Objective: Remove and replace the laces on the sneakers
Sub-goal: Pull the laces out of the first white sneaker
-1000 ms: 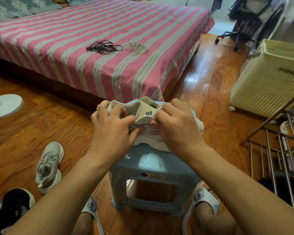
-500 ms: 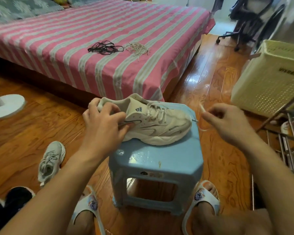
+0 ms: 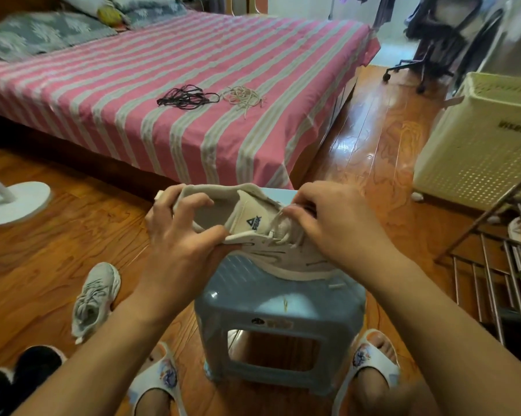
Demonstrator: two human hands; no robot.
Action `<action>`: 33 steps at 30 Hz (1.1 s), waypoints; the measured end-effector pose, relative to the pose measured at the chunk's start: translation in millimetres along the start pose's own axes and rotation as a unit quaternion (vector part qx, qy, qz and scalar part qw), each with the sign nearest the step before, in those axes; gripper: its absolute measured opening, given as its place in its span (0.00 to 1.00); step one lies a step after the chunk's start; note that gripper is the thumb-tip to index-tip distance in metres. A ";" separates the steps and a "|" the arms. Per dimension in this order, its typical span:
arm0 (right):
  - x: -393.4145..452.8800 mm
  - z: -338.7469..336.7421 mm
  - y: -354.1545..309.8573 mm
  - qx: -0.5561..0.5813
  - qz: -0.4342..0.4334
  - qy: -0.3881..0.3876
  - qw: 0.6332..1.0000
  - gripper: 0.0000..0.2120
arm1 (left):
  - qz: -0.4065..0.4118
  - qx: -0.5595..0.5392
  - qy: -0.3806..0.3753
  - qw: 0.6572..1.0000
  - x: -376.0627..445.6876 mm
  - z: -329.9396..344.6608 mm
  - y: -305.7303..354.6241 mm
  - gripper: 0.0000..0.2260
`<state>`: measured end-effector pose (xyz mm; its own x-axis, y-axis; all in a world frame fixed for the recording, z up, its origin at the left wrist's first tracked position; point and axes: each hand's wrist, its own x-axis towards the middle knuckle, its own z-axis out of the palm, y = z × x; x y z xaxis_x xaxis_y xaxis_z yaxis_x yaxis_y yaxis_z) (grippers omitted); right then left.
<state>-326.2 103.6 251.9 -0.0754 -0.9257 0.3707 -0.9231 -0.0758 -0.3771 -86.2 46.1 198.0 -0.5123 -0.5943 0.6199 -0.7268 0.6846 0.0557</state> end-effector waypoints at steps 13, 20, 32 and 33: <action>-11.5 -23.2 -0.4 0.249 0.147 0.003 0.957 0.06 | 0.004 0.008 0.026 1.000 0.5 2.5 -3.2 0.12; -2.7 7.9 -9.1 0.138 0.091 0.030 0.986 0.02 | 0.063 0.020 0.078 0.995 -1.5 -3.5 6.0 0.14; -2.5 -1.7 8.3 0.291 0.237 0.034 0.926 0.07 | -0.067 -0.034 -0.047 0.996 0.8 4.8 -2.6 0.13; -2.5 -3.1 11.7 0.248 0.197 0.051 0.947 0.06 | -0.081 -0.045 -0.054 0.994 0.5 6.2 -3.9 0.12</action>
<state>-338.0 106.1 249.2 -0.4356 -0.8800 0.1891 -0.5274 0.0793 -0.8459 -86.5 40.5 193.2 -0.4406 -0.7388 0.5100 -0.7631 0.6074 0.2206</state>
